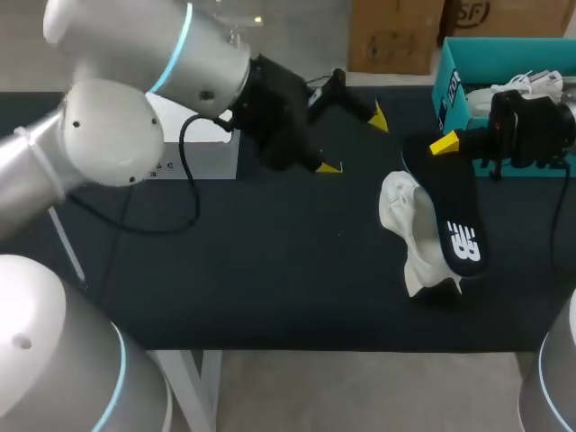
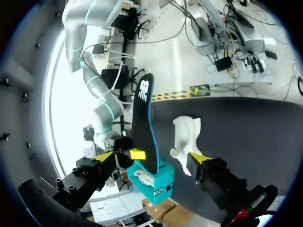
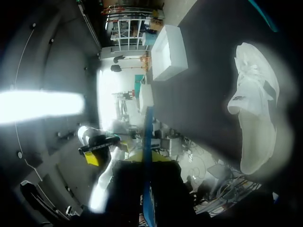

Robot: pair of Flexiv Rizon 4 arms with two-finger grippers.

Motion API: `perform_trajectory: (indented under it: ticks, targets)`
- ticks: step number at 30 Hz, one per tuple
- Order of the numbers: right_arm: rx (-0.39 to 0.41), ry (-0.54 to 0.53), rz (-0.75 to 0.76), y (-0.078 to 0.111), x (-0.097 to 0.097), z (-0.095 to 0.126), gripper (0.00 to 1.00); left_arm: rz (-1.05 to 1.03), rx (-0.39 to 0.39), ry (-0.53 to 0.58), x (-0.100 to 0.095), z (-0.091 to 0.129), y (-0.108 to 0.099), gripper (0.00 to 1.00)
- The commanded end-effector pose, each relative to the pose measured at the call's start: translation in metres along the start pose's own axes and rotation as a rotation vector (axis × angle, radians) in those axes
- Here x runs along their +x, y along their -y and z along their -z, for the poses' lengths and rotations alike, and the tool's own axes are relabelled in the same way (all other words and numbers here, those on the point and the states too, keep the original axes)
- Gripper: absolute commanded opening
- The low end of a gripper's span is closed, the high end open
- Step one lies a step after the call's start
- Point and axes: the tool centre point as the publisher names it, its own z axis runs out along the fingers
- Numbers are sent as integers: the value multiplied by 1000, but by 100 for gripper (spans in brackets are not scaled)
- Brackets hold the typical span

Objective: Take the shoe out of the shoebox, open the shoe tongue, remove and reinsert the insole, then place the shoe into the shoebox

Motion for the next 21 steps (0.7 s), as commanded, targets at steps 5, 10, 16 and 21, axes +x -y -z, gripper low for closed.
perform_trajectory:
  ticks: [5,10,16,21]
  targets:
    - [0,4,-1,1,0,0,0,-2,22,371,16,-19,-4,100]
    - [0,4,-1,1,0,0,0,5,45,368,5,-40,-1,100]
    - [0,4,-1,1,0,0,0,24,85,356,-10,-70,4,100]
    - [0,4,-1,1,0,0,0,33,116,365,-19,-90,10,100]
